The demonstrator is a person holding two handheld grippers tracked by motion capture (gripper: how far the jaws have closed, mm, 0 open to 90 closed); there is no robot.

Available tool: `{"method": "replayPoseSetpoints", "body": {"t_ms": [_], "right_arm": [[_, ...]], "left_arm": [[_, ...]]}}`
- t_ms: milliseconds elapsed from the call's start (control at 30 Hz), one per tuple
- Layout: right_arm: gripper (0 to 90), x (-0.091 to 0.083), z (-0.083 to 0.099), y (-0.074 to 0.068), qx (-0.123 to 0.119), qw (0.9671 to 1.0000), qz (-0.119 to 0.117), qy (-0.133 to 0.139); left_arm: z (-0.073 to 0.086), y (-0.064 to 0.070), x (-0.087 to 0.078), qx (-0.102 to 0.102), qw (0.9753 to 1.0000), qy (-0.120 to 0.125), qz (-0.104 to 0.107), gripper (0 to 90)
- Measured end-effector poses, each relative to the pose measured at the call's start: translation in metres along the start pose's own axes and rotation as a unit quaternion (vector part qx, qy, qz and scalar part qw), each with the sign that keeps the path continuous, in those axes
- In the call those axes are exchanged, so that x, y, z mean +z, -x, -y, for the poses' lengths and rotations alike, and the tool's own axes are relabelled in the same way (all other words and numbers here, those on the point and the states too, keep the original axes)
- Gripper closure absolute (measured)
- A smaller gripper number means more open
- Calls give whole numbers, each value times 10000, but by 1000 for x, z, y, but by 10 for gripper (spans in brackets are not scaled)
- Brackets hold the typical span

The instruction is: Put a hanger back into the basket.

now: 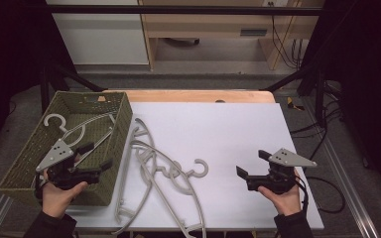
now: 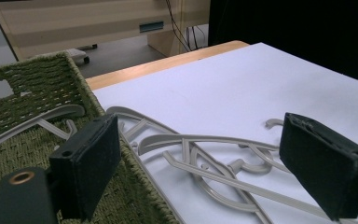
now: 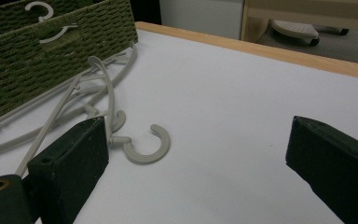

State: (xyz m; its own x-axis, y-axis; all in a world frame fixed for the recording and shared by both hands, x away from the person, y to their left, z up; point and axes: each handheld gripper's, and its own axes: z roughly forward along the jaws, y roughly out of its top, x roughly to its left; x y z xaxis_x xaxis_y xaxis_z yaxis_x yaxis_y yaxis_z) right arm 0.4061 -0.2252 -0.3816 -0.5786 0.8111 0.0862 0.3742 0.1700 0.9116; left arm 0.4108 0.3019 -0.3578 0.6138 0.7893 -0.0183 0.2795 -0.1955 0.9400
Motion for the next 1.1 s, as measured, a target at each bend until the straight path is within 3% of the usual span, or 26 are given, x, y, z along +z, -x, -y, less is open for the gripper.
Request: {"method": "replayPoseSetpoints", "body": {"t_ms": [300, 667, 800, 833, 900, 1100], "right_arm": [[69, 17, 1, -18, -24, 9994, -163, -317], [112, 47, 6, -51, -226, 9954, -429, -831], [132, 56, 11, -61, -279, 9931, -521, -1013], [147, 64, 15, -69, -332, 9908, -590, -1172], [152, 67, 17, -71, -332, 9900, -613, -1230], [216, 90, 32, -92, -461, 9826, -667, -1670]], "left_arm": [[1, 3, 0, 69, 10000, -19, 67, 107], [3, 0, 1, 136, 9998, -79, 107, 88], [2, 0, -1, 142, 9999, -43, 88, 86], [1, -1, -3, 138, 9999, -14, 70, 86], [1, -1, -4, 146, 9999, -5, 60, 86], [1, -4, -7, 99, 9999, 31, 21, 88]]}}
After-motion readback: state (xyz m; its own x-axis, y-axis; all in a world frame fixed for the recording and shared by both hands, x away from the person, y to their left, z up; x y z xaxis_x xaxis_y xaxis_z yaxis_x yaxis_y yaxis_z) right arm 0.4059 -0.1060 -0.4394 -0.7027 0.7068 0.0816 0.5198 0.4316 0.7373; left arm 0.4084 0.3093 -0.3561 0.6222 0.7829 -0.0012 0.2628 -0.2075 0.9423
